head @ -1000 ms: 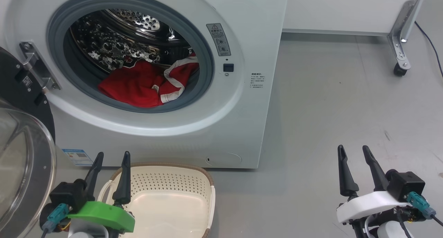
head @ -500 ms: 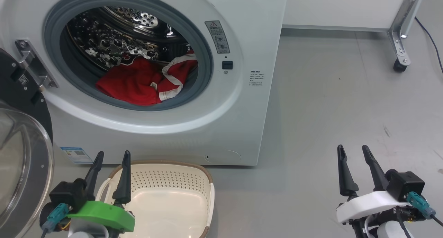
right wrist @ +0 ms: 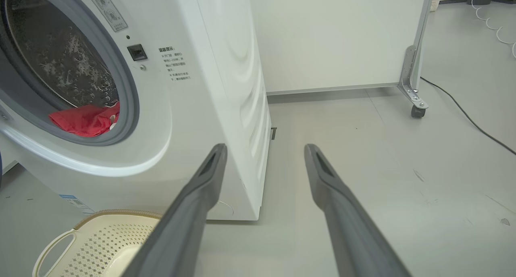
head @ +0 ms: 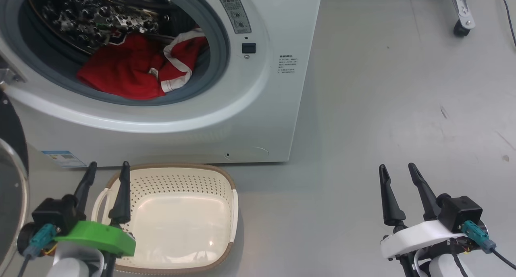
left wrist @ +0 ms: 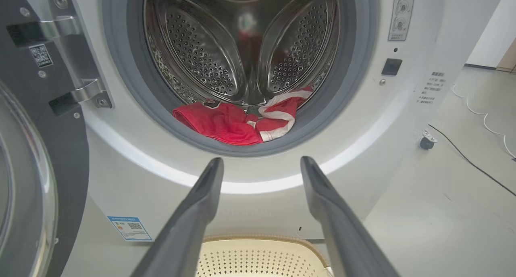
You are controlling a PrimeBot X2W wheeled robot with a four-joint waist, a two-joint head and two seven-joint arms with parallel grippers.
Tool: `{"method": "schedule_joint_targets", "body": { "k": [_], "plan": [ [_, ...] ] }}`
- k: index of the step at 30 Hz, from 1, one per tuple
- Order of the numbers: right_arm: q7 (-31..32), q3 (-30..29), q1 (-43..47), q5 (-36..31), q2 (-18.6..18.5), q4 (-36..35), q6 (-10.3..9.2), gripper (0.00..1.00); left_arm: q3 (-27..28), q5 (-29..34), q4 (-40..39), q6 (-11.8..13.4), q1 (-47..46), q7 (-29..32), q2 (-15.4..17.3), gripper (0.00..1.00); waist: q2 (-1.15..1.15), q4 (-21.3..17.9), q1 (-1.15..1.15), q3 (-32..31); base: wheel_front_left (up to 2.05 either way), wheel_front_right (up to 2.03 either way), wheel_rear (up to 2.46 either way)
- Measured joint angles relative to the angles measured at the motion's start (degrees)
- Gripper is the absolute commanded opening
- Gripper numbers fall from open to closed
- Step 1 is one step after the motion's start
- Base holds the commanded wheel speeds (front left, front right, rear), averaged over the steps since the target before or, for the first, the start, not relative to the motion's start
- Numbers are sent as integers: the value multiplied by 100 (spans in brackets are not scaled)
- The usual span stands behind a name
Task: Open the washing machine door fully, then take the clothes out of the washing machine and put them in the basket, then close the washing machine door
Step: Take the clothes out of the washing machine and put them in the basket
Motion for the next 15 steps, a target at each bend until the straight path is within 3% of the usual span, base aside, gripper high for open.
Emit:
{"method": "schedule_joint_targets", "body": {
  "k": [15],
  "plan": [
    [0,264,-456,-76,131,-167,-1,100,523,-86,-332,57,-1530,821,654,100,0,-709,0,1045,0,0,0]
  ]
}}
